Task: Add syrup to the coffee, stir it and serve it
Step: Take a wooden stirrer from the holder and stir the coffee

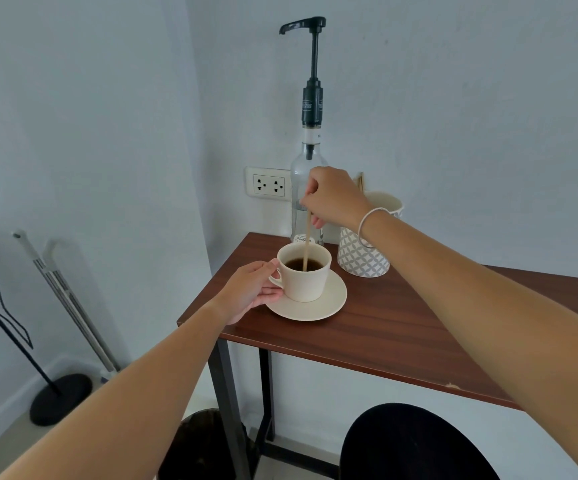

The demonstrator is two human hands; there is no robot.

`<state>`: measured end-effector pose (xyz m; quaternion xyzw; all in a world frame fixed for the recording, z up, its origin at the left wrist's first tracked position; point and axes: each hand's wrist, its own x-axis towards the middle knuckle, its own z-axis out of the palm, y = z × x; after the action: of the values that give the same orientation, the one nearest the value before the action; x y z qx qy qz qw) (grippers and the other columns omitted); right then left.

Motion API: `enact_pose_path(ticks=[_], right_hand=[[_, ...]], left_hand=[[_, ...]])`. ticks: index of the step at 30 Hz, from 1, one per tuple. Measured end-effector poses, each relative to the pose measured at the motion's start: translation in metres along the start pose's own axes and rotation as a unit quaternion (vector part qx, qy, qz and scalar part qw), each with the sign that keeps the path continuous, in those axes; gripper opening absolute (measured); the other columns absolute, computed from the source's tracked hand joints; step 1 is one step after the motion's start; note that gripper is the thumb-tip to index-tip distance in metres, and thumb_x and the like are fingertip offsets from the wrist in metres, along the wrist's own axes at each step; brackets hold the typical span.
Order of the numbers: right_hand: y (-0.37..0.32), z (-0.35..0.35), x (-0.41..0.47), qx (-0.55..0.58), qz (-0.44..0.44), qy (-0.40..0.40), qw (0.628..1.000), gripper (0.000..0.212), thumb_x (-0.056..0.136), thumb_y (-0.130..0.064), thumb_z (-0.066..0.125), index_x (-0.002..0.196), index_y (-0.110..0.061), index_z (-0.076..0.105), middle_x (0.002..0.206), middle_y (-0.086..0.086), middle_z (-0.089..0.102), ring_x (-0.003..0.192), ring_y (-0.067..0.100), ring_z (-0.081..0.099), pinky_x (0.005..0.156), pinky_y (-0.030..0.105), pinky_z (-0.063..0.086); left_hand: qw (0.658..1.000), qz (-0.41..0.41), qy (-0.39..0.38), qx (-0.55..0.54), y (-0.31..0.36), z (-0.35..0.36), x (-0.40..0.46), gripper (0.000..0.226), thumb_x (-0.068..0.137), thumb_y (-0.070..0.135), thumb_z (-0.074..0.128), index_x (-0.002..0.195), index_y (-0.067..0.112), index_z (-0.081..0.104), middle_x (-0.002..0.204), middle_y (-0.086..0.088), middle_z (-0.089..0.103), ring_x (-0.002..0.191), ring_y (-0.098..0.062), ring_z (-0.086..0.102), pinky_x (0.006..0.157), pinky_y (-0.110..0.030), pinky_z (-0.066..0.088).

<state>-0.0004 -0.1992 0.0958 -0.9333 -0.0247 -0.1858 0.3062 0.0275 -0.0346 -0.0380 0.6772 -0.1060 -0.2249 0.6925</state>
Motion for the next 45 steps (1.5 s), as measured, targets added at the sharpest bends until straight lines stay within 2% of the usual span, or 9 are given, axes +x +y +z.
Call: enact_pose_path(ticks=[2, 6, 11, 17, 23, 33, 39, 43, 45], right_hand=[[-0.003, 0.004, 0.000, 0.030, -0.006, 0.001, 1.000, 0.027, 0.088, -0.003, 0.049, 0.067, -0.017, 0.042, 0.065, 0.004, 0.059, 0.048, 0.010, 0.061, 0.040, 0.013, 0.049], [0.001, 0.006, 0.000, 0.035, -0.003, 0.025, 0.999, 0.028, 0.089, -0.004, 0.051, 0.066, -0.018, 0.041, 0.070, 0.003, 0.056, 0.052, 0.014, 0.061, 0.052, 0.023, 0.054], [0.017, -0.006, 0.000, 0.098, 0.079, 0.075, 0.989, 0.019, 0.088, -0.002, 0.051, 0.073, -0.013, 0.044, 0.066, 0.006, 0.060, 0.050, 0.014, 0.062, 0.047, 0.020, 0.054], [0.051, -0.021, -0.017, 0.245, 0.173, 0.147, 0.943, 0.009, 0.084, 0.000, 0.054, 0.086, -0.008, 0.049, 0.067, 0.013, 0.062, 0.041, 0.015, 0.060, 0.042, 0.021, 0.054], [0.089, -0.019, -0.039, 0.320, 0.238, 0.189, 0.897, 0.018, 0.083, -0.002, 0.059, 0.073, -0.010, 0.046, 0.063, 0.014, 0.061, 0.035, 0.011, 0.059, 0.040, 0.019, 0.052], [0.109, -0.009, -0.047, 0.400, 0.283, 0.180, 0.853, 0.016, 0.087, -0.003, 0.058, 0.074, -0.007, 0.048, 0.062, 0.013, 0.060, 0.044, 0.017, 0.061, 0.046, 0.022, 0.056], [0.110, -0.007, -0.045, 0.413, 0.287, 0.165, 0.848, 0.013, 0.087, -0.002, 0.056, 0.076, -0.005, 0.049, 0.062, 0.014, 0.059, 0.045, 0.018, 0.060, 0.047, 0.024, 0.057], [0.112, -0.008, -0.046, 0.448, 0.283, 0.149, 0.835, 0.005, 0.088, -0.001, 0.055, 0.089, 0.001, 0.052, 0.065, 0.015, 0.057, 0.048, 0.018, 0.060, 0.046, 0.022, 0.056], [0.113, -0.009, -0.048, 0.440, 0.281, 0.150, 0.840, 0.007, 0.088, -0.002, 0.056, 0.083, -0.001, 0.050, 0.065, 0.015, 0.057, 0.053, 0.020, 0.060, 0.049, 0.023, 0.057]], left_hand=[[1.000, 0.000, 0.000, 0.003, 0.000, 0.000, 0.000, 0.025, 0.094, 0.034, 0.052, 0.104, 0.012, 0.060, 0.115, -0.012, 0.064, 0.099, -0.020, 0.068, 0.077, -0.025, 0.058], [1.000, 0.000, 0.007, 0.008, 0.000, 0.001, 0.000, 0.026, 0.094, 0.033, 0.052, 0.104, 0.011, 0.059, 0.116, -0.013, 0.064, 0.100, -0.021, 0.067, 0.078, -0.025, 0.058], [1.000, 0.000, 0.004, 0.006, -0.001, 0.000, 0.000, 0.028, 0.094, 0.033, 0.052, 0.106, 0.009, 0.059, 0.118, -0.015, 0.063, 0.102, -0.023, 0.067, 0.081, -0.027, 0.057], [1.000, 0.000, 0.009, 0.006, 0.000, 0.001, 0.000, 0.022, 0.094, 0.032, 0.052, 0.102, 0.013, 0.060, 0.119, -0.016, 0.062, 0.100, -0.022, 0.067, 0.077, -0.026, 0.058], [1.000, 0.006, 0.010, 0.017, -0.001, 0.001, 0.000, 0.032, 0.093, 0.035, 0.053, 0.112, 0.010, 0.058, 0.123, -0.017, 0.060, 0.102, -0.025, 0.067, 0.090, -0.034, 0.054], [1.000, 0.012, 0.018, 0.016, -0.002, 0.002, 0.000, 0.023, 0.092, 0.036, 0.054, 0.102, 0.017, 0.060, 0.117, -0.013, 0.063, 0.094, -0.019, 0.071, 0.076, -0.026, 0.059], [0.999, 0.011, 0.020, 0.023, -0.002, 0.003, -0.003, 0.023, 0.093, 0.036, 0.053, 0.104, 0.017, 0.060, 0.117, -0.013, 0.063, 0.096, -0.020, 0.070, 0.077, -0.026, 0.059], [0.999, 0.012, 0.031, 0.029, -0.001, 0.005, -0.004, 0.023, 0.093, 0.036, 0.052, 0.104, 0.017, 0.059, 0.120, -0.013, 0.062, 0.097, -0.020, 0.069, 0.076, -0.025, 0.059], [0.999, 0.009, 0.039, 0.031, -0.002, 0.006, -0.003, 0.024, 0.094, 0.036, 0.052, 0.105, 0.016, 0.059, 0.120, -0.014, 0.061, 0.097, -0.021, 0.069, 0.077, -0.026, 0.058]])
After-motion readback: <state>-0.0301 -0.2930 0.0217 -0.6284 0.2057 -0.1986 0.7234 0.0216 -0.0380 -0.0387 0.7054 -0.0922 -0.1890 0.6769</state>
